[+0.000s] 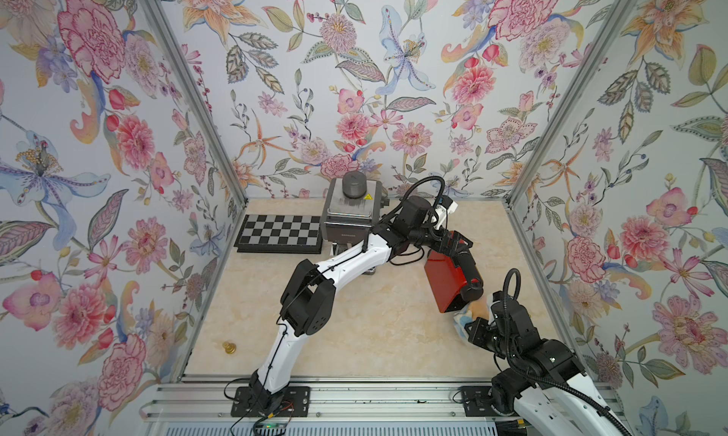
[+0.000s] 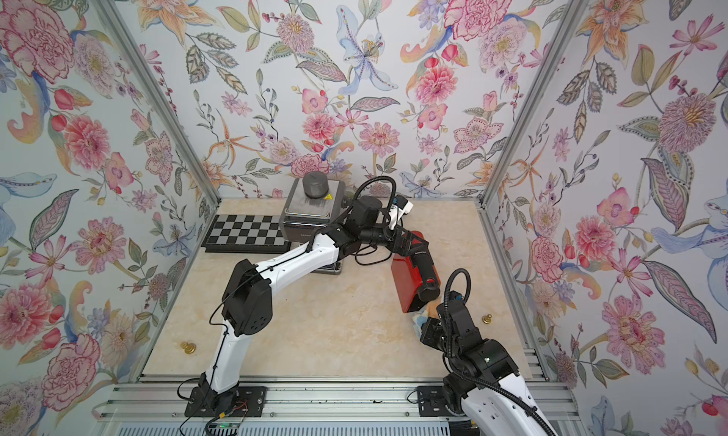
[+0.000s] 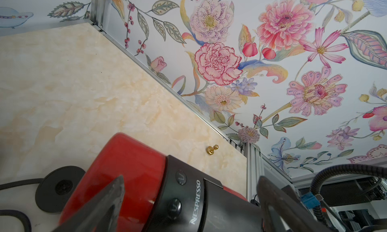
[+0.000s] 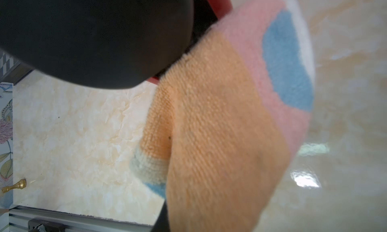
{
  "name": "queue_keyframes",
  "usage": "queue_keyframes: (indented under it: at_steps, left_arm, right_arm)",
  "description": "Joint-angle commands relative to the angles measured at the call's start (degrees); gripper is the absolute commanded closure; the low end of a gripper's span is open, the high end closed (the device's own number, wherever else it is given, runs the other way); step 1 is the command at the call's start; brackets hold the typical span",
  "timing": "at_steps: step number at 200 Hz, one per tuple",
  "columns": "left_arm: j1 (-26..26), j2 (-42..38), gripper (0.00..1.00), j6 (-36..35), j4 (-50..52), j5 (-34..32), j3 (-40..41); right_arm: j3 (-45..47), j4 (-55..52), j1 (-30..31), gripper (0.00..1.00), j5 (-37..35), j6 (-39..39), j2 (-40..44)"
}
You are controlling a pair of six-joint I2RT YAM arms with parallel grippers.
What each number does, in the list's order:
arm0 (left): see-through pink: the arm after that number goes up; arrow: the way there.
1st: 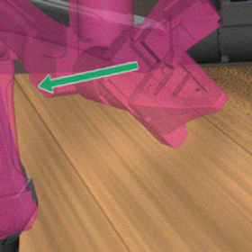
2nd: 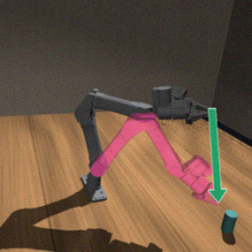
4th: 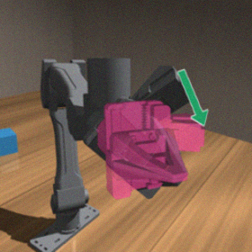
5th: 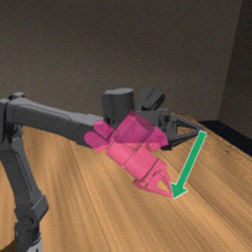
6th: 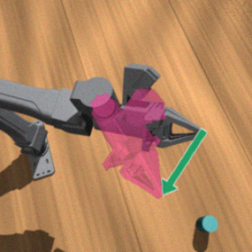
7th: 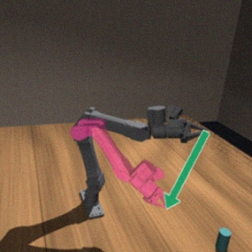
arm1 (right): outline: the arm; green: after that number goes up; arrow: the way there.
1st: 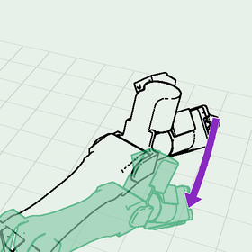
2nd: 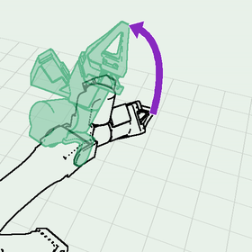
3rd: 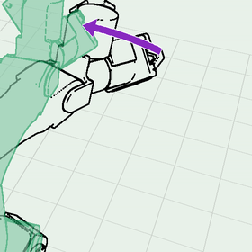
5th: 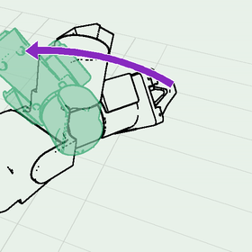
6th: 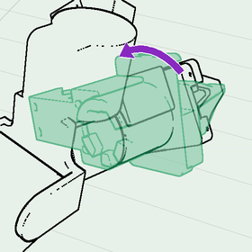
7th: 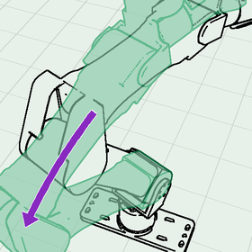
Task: Wipe the surface of a coffee machine
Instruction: Wipe the dirt from the surface of the coffee machine.
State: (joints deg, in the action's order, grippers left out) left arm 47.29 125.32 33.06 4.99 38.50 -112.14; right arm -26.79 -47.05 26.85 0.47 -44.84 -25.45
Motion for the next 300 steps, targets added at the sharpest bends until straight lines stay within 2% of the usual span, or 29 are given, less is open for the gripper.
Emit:
queue_keyframes:
  at_steps: [1, 31, 65, 101, 117, 137, 158, 186, 201, 235, 252, 270, 300]
  left_arm:
    - [0.32, 2.31, 0.01, -2.74, 4.15, -1.98, -2.29]
    - [0.17, 4.25, 0.01, -4.07, 7.48, -3.34, -6.42]
    - [-0.42, 6.26, 0.01, -4.16, 9.39, -3.34, -9.74]
    - [-0.55, 7.73, 0.01, -4.23, 10.19, -2.41, -11.85]
    - [-0.53, 7.75, 0.01, -4.52, 10.7, -2.2, -12.31]
    - [-0.49, 7.45, 0.01, -4.81, 11.35, -2.34, -12.09]
    - [-0.2, 7.0, 0.01, -4.25, 10.13, -2.21, -11.15]
    - [-0.09, 7.68, 0.01, -3.83, 10.13, -1.79, -11.54]
    - [0.17, 7.71, 0.01, -3.78, 9.87, -1.77, -11.44]
    - [0.26, 7.58, 0.01, -3.44, 9.47, -1.41, -11.38]
    - [0.39, 7.92, 0.01, -3.0, 9.01, -1.33, -11.29]
    - [0.49, 8.43, 0.01, -2.53, 8.64, -0.9, -11.32]
    - [0.95, 9.49, 0.01, -2.21, 9.13, -0.62, -12.48]
  right_arm:
    - [5.42, 14.45, 0.42, 1.0, -0.55, -3.92, 5.44]
    - [12.98, 25.61, 0.31, 1.0, -3.01, -3.11, 10.11]
    - [19.81, 37.32, -0.07, 1.0, -5.6, 0.53, 11.37]
    - [25.64, 44.4, -1.79, 1.0, -8.75, 3.65, 12.19]
    - [27.62, 47.63, -3.53, 1.0, -8.14, 2.67, 11.73]
    - [27.06, 48.79, -4.75, 1.0, -8.24, 1.02, 6.28]
    - [24.82, 51.19, -4.33, 1.0, -8.49, 0.66, -4.42]
    - [25.09, 59.0, -3.4, 1.0, -8.71, -0.51, -14.03]
    - [24.99, 60.36, -2.66, 1.0, -9.61, 0.02, -12.59]
    - [26.33, 55.06, -0.63, 1.0, -15.25, 1.26, 4.09]
    - [28.3, 53.79, -1.03, 1.0, -15.11, 0.33, 8.03]
    - [29.0, 53.36, -1.42, 1.0, -14.78, -0.68, 5.42]
    - [27.21, 57.63, -2.14, 1.0, -13.04, -0.82, -7.18]
